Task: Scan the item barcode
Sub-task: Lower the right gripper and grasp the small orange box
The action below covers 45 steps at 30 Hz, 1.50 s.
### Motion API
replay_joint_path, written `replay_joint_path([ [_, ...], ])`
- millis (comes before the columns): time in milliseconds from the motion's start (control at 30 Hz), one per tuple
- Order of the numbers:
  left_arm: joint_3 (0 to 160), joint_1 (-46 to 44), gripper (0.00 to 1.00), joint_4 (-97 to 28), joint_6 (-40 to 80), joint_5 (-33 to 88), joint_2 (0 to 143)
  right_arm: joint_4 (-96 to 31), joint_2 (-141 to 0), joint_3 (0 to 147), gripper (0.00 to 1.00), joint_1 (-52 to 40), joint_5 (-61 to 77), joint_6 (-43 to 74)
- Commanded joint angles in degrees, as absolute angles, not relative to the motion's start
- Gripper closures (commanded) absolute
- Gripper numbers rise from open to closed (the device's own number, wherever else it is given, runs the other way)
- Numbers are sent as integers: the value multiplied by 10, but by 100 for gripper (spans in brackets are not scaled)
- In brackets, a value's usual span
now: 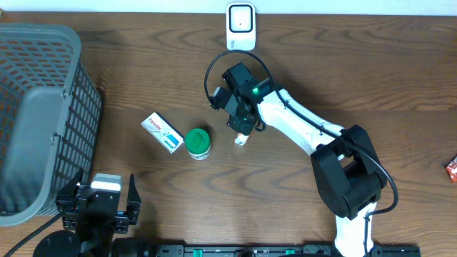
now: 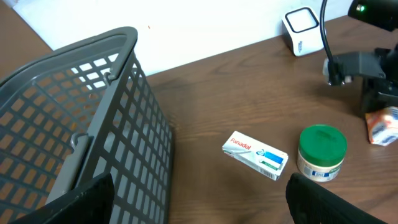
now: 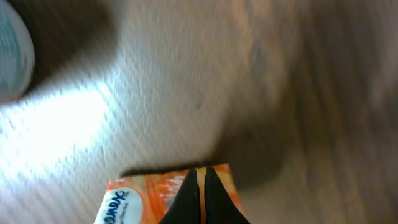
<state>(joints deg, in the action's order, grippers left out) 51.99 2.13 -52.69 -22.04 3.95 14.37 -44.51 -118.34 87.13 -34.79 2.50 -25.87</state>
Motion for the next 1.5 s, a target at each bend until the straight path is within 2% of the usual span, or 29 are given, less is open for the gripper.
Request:
replay_joint_path([
  [0, 520, 20, 14, -527, -213, 38, 145, -474, -1181, 869, 99, -342, 0, -238],
  [300, 520, 20, 14, -527, -213, 38, 145, -499, -1155, 870, 97, -343, 2, -170],
  [367, 520, 20, 13, -527, -213, 38, 145, -505, -1141, 870, 28, -343, 11, -165],
  [400, 520, 20, 14, -527, -213, 38, 145, -509, -1132, 872, 2, -343, 17, -168],
  [500, 520, 20, 14, -527, -213, 39, 145, -517, -1102, 874, 1, -343, 22, -185],
  [733, 520, 20, 14, -527, -213, 39, 145, -564, -1061, 874, 1, -335, 119, -335],
  [1067, 520, 20, 14, -527, -213, 39, 145, -561, -1149, 872, 1, -315, 107, -335],
  [1467, 520, 20, 14, -527, -213, 38, 145, -546, -1164, 872, 1, -314, 76, -334],
])
